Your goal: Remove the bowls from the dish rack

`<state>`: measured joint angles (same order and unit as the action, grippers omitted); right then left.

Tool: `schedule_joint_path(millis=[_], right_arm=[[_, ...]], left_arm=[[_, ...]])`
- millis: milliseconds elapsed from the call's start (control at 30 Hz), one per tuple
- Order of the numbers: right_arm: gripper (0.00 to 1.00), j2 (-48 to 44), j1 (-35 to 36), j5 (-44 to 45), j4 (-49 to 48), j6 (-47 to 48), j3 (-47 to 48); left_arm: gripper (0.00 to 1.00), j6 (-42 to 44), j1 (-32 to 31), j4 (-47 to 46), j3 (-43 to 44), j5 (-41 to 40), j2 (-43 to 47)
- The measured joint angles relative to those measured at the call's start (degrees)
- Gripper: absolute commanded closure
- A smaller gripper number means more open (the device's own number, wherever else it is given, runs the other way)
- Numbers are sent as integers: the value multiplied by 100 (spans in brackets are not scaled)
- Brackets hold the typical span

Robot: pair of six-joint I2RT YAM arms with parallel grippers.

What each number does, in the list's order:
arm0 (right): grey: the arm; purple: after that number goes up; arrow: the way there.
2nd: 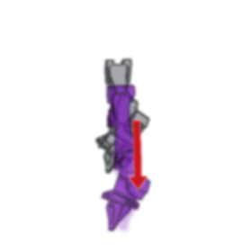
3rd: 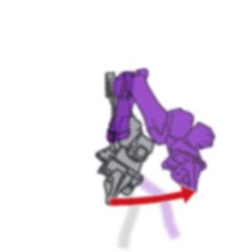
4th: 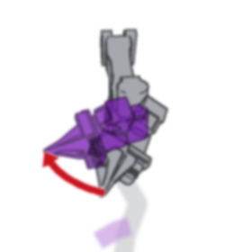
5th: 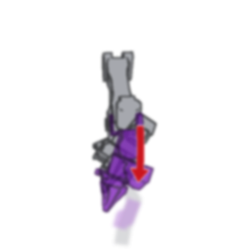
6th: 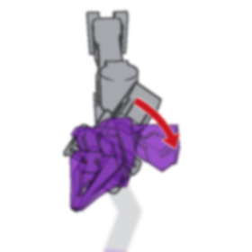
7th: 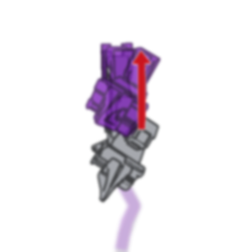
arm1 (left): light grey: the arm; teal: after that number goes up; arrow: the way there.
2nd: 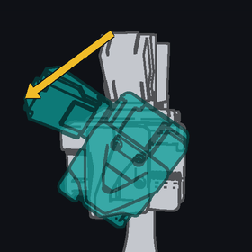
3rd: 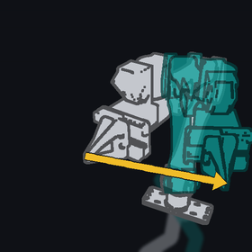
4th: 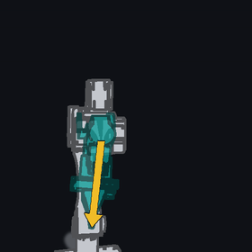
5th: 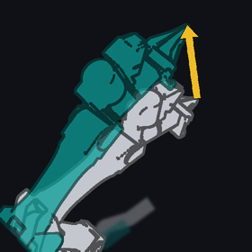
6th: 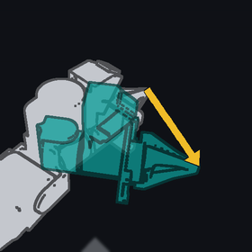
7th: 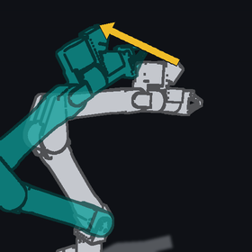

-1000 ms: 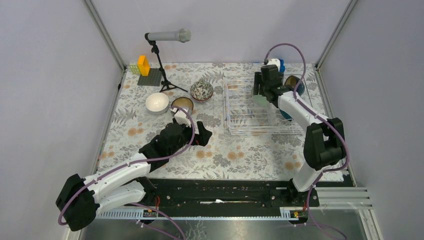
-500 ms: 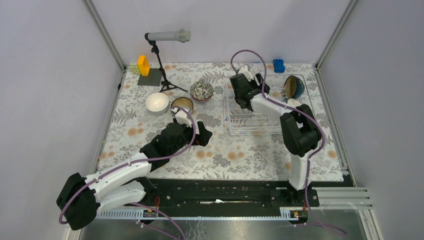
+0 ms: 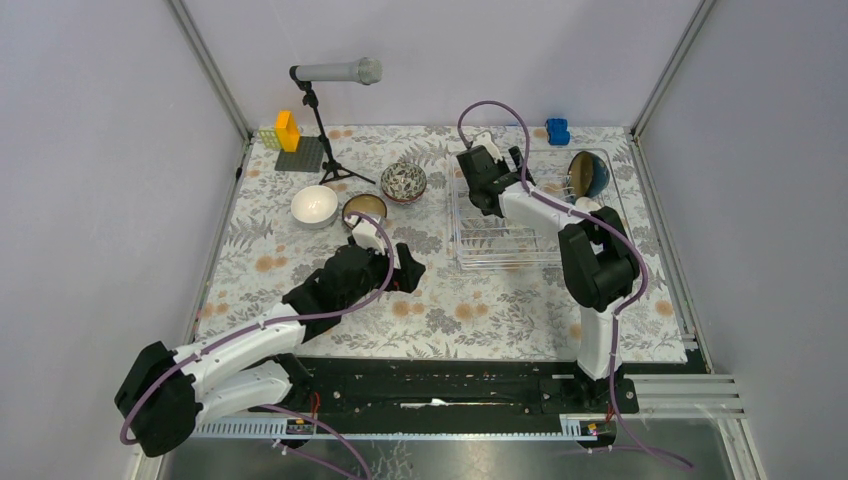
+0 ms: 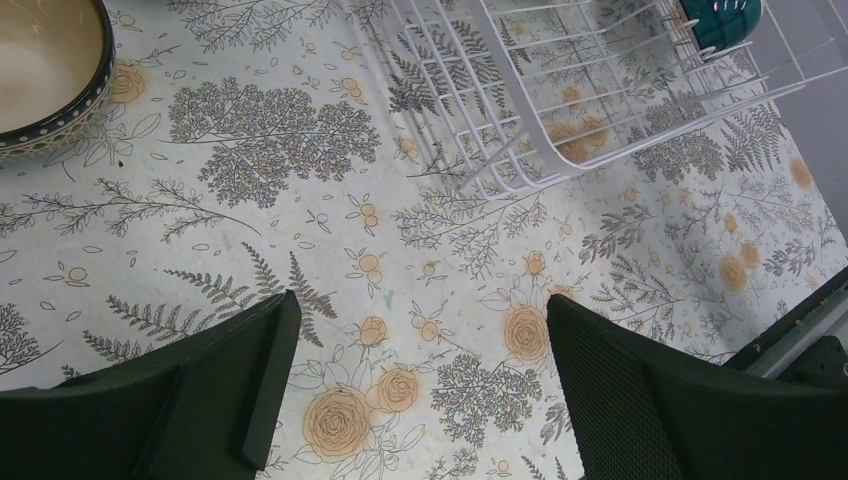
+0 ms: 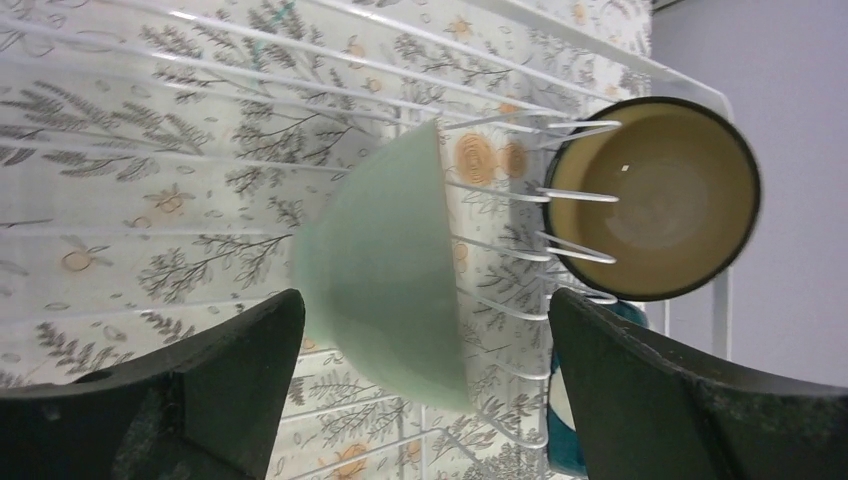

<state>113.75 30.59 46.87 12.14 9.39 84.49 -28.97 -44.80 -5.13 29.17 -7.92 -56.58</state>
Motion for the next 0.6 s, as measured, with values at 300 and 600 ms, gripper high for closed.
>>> schedule_joint_path(millis=[300, 600], right_arm=[[21, -22, 0, -822, 466, -433, 20], [46, -175, 4, -1427, 708, -721, 20]], left_arm=[[1, -2, 0, -11, 0, 0, 26], [1, -24, 0, -13, 0, -2, 188]])
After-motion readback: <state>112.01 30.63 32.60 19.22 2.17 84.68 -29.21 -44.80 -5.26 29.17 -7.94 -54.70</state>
